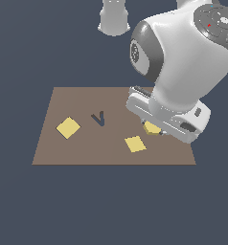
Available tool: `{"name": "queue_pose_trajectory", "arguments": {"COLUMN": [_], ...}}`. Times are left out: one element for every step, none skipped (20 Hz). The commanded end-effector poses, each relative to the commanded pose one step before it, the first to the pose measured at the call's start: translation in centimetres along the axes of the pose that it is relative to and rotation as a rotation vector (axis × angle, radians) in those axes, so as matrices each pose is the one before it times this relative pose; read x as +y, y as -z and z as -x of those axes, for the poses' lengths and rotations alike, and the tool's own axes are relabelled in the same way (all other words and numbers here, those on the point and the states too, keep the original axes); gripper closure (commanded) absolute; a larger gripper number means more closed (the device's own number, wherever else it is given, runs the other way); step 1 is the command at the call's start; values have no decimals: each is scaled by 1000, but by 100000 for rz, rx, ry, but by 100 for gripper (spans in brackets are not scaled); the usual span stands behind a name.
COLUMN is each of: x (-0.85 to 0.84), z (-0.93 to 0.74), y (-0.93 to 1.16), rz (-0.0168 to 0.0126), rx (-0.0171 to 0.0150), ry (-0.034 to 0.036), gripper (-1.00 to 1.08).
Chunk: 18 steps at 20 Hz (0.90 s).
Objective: Insert a designated object into the corresponding slot on a board.
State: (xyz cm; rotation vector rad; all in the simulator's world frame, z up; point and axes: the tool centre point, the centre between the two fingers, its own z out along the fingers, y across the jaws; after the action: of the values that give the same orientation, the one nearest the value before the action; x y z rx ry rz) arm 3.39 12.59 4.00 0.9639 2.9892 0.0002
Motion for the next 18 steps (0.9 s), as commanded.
{"name": "queue_pose_trajectory", "arguments": {"x": [797, 255, 220, 186, 151, 118, 84, 48, 20, -39, 5, 1, 3, 6, 6, 4, 0, 0], "z": [-1485, -481, -421, -359, -296, -232, -166, -98, -37, 111, -16, -39, -67, -71, -45, -17, 0, 0], "y": [46, 6, 5, 4, 3, 2, 1, 1, 0, -24, -55, -164, -273, -273, -164, -55, 0, 0], "rz": [-13, -5, -5, -5, -4, -4, -3, -2, -1, 10, -4, -10, -17, -17, -10, -4, 0, 0], "rx": [-64, 8, 8, 7, 7, 5, 4, 3, 1, 74, -3, -8, -13, -12, -7, -2, 0, 0], "ry": [7078, 2162, 1882, 1600, 1314, 1027, 734, 437, 154, -772, 69, 182, 308, 316, 195, 69, 0, 0], "gripper": [108, 108, 108, 108, 108, 108, 108, 108, 108, 108, 108, 108, 108, 108, 108, 108, -92, -92]}}
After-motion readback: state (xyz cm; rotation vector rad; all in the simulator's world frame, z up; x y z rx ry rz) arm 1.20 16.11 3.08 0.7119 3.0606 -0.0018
